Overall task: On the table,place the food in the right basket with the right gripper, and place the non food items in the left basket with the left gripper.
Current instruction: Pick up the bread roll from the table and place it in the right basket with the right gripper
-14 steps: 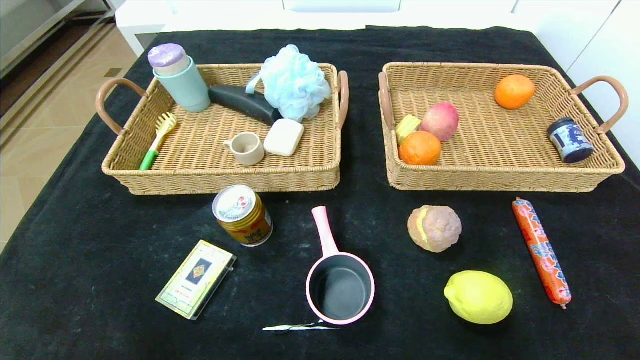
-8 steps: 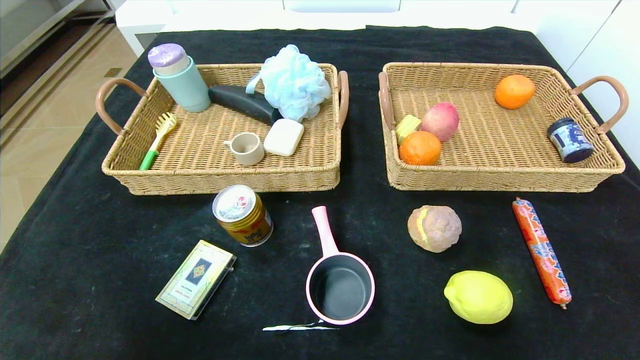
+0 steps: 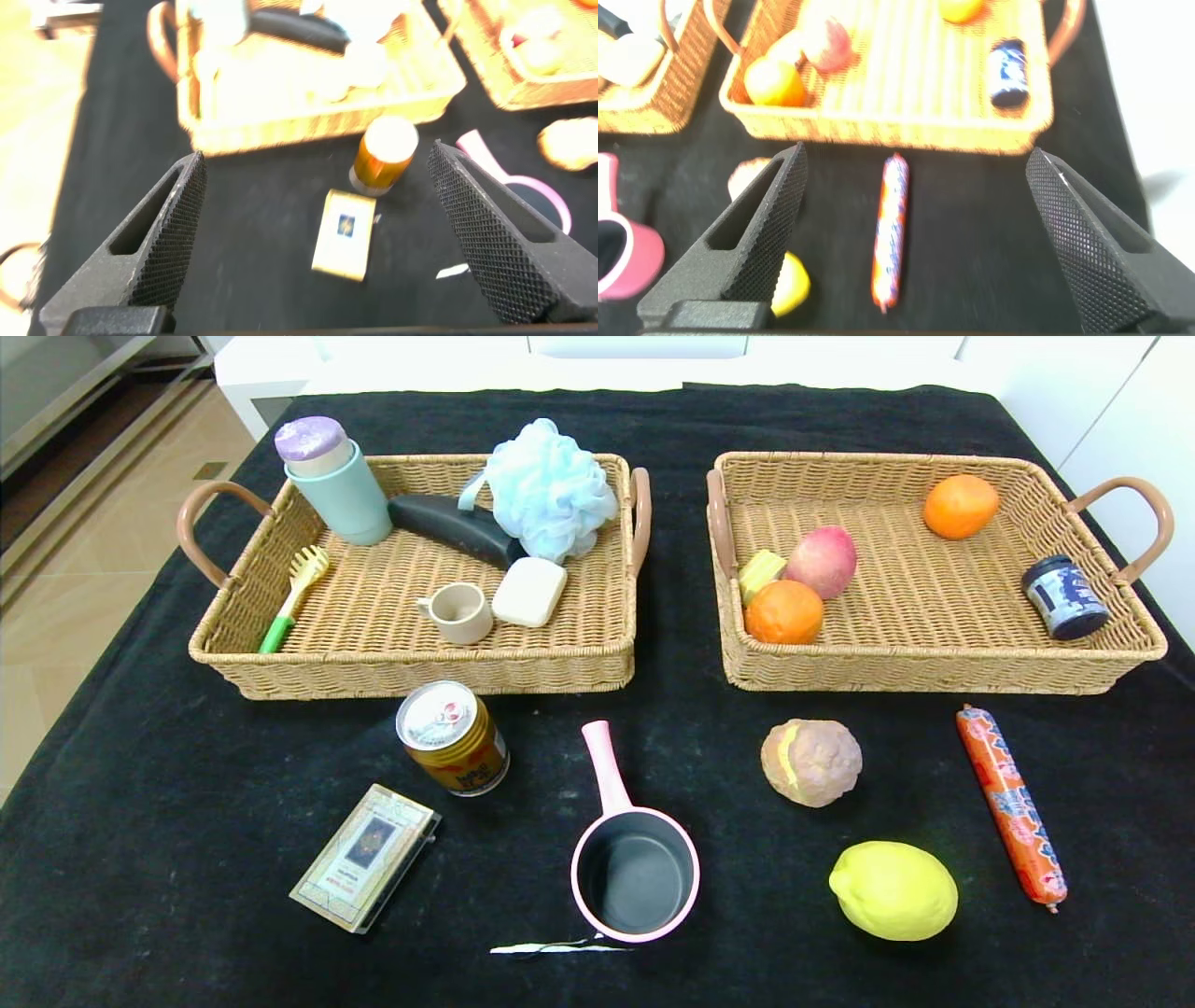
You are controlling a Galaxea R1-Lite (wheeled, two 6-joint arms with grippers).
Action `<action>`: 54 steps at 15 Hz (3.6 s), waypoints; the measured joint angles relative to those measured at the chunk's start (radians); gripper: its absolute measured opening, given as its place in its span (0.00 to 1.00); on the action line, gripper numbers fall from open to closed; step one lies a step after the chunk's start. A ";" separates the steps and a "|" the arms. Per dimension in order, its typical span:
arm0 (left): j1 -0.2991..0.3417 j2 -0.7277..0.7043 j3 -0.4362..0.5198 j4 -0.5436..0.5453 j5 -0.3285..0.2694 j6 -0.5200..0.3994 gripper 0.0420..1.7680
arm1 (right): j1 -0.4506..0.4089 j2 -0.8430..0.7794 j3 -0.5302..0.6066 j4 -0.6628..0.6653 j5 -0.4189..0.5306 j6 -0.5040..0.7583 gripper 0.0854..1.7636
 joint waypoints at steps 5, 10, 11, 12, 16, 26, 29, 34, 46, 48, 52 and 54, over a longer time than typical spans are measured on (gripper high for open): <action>-0.010 0.213 -0.198 0.117 -0.166 0.006 0.97 | 0.004 0.253 -0.195 0.079 0.102 0.000 0.97; -0.118 0.370 -0.296 0.170 -0.204 0.008 0.97 | 0.057 0.395 -0.348 0.248 0.181 -0.001 0.97; -0.144 0.395 -0.303 0.170 -0.201 0.008 0.97 | 0.078 0.412 -0.357 0.249 0.181 -0.004 0.97; -0.169 0.420 -0.310 0.170 -0.199 0.008 0.97 | 0.098 0.425 -0.361 0.250 0.181 -0.013 0.97; -0.229 0.473 -0.334 0.175 -0.198 0.010 0.97 | 0.173 0.451 -0.355 0.253 0.181 -0.050 0.97; -0.298 0.479 -0.298 0.173 -0.177 0.082 0.97 | 0.295 0.532 -0.412 0.335 0.161 -0.049 0.97; -0.298 0.481 -0.296 0.170 -0.178 0.087 0.97 | 0.344 0.575 -0.442 0.340 0.116 -0.044 0.97; -0.307 0.489 -0.294 0.160 -0.176 0.086 0.97 | 0.391 0.641 -0.473 0.338 0.110 -0.022 0.97; -0.312 0.494 -0.291 0.160 -0.175 0.086 0.97 | 0.553 0.791 -0.508 0.342 -0.130 0.034 0.97; -0.312 0.497 -0.289 0.159 -0.175 0.085 0.97 | 0.570 0.827 -0.511 0.341 -0.152 0.040 0.97; -0.312 0.499 -0.287 0.158 -0.175 0.086 0.97 | 0.575 0.885 -0.512 0.340 -0.188 0.064 0.97; -0.312 0.501 -0.287 0.159 -0.176 0.087 0.97 | 0.575 0.911 -0.520 0.336 -0.207 0.064 0.97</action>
